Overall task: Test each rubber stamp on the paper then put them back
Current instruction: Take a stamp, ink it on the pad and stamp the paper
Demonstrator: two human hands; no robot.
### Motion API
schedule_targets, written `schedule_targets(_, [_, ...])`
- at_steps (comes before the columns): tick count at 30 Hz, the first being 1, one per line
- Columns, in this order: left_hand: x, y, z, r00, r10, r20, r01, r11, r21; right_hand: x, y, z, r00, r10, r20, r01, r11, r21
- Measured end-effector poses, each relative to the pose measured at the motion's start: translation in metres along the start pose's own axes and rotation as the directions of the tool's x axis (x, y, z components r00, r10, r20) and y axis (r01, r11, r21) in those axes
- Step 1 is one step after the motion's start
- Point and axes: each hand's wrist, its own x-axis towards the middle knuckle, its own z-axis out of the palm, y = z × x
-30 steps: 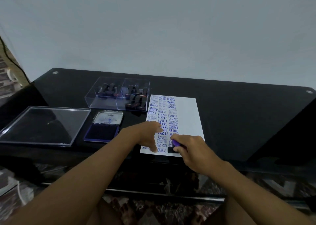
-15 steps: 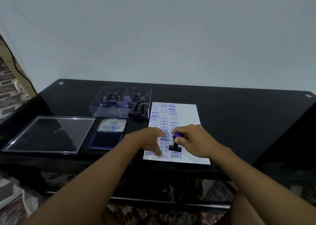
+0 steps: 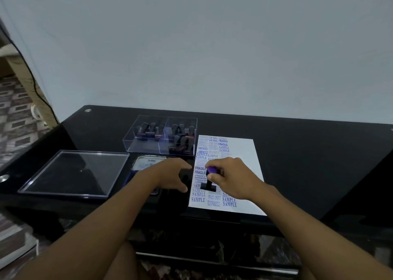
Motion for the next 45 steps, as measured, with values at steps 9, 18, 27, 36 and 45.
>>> schedule_targets(9, [-0.058, -0.071, -0.03, 0.975, -0.217, 0.044, 0.214, 0.975, 0.06, 0.066, -0.074, 0.06, 0.987, -0.125, 0.099, 0.127, 0.992, -0.014])
schedule_targets(18, [-0.063, -0.112, -0.029, 0.967, -0.253, 0.016, 0.249, 0.961, 0.121, 0.116, -0.103, 0.092, 0.973, -0.18, 0.148, 0.186, 0.982, -0.032])
schedule_targets(27, [-0.058, -0.122, -0.029, 0.981, -0.194, 0.012, 0.19, 0.97, 0.149, 0.118, -0.089, 0.113, 0.96, -0.236, 0.151, 0.246, 0.968, -0.051])
schedule_targets(36, [-0.058, -0.123, -0.03, 0.979, -0.203, 0.019, 0.196, 0.963, 0.186, 0.128, -0.091, 0.115, 0.978, -0.167, 0.121, 0.174, 0.983, -0.051])
schedule_targets(45, [-0.056, -0.123, -0.03, 0.979, -0.202, 0.008, 0.197, 0.96, 0.198, 0.112, -0.092, 0.13, 0.984, -0.171, 0.05, 0.175, 0.981, -0.079])
